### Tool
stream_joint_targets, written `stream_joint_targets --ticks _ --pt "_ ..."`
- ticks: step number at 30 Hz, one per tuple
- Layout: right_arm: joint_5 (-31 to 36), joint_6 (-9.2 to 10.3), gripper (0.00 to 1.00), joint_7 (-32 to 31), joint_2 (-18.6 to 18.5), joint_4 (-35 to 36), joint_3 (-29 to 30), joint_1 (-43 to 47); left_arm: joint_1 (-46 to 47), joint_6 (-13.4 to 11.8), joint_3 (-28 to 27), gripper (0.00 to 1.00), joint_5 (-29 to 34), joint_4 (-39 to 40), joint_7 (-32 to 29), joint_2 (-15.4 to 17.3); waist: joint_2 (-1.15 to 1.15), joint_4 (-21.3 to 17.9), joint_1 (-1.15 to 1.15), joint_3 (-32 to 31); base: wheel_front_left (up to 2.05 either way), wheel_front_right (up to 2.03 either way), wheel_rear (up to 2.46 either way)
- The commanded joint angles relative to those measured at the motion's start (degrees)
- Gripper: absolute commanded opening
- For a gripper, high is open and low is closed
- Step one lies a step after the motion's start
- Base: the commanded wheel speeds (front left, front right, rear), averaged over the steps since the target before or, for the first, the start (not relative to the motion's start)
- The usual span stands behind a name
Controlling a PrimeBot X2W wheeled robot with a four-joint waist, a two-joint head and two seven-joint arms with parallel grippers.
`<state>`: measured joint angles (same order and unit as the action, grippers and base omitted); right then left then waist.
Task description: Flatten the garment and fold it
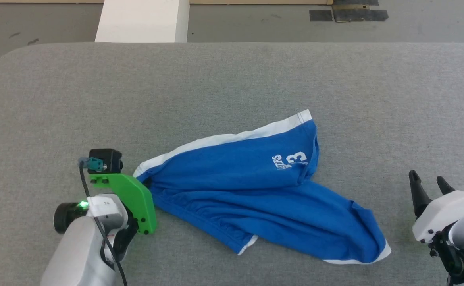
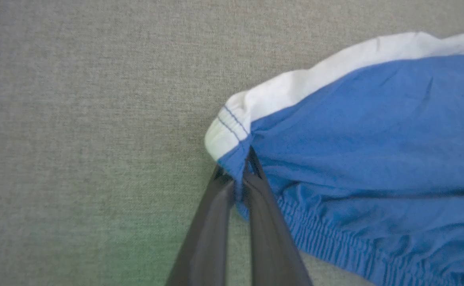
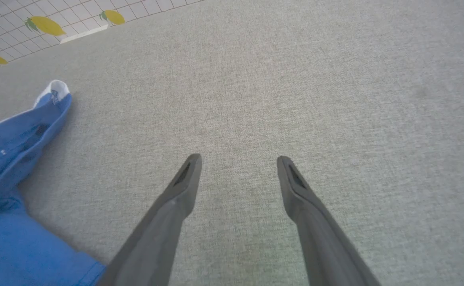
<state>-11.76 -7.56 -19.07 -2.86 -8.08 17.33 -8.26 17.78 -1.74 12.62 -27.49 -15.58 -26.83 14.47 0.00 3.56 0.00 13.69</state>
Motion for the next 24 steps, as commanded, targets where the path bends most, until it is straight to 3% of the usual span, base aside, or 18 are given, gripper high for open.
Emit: stream_joint_targets --ticks 1,5,10,19,24 --pt "0.5 0.08 1.00 0.1 0.0 0.4 -0.2 -0.2 0.7 0.5 -0.2 0.00 -0.8 -0.3 0.9 -0.3 0.00 0.5 0.00 -0.1 0.00 0.00 0.00" --pt "1.3 0.08 1.00 -1.1 0.0 1.2 -2.2 -0.9 0.8 1.6 -0.1 0.00 -1.8 -0.1 2.8 -1.2 0.00 1.7 0.00 0.1 0.00 0.00 0.00" --pt "4.2 0.08 1.00 -5.2 0.0 1.7 -10.3 -8.2 0.5 2.2 -0.7 0.00 -3.2 1.4 5.8 -2.6 0.00 2.6 0.00 1.3 0.00 0.00 0.00" --pt "13.8 0.08 1.00 -20.0 0.0 -9.4 -19.6 -24.6 -0.1 2.8 -0.2 0.00 -4.8 6.7 7.5 -4.5 0.00 6.5 0.00 4.8 0.00 0.00 0.00" --pt "17.7 0.08 1.00 -22.3 0.0 -14.5 -21.4 -28.0 -0.1 3.0 0.3 0.00 -5.1 8.2 7.6 -4.8 0.00 7.8 0.00 6.3 0.00 0.00 0.00"
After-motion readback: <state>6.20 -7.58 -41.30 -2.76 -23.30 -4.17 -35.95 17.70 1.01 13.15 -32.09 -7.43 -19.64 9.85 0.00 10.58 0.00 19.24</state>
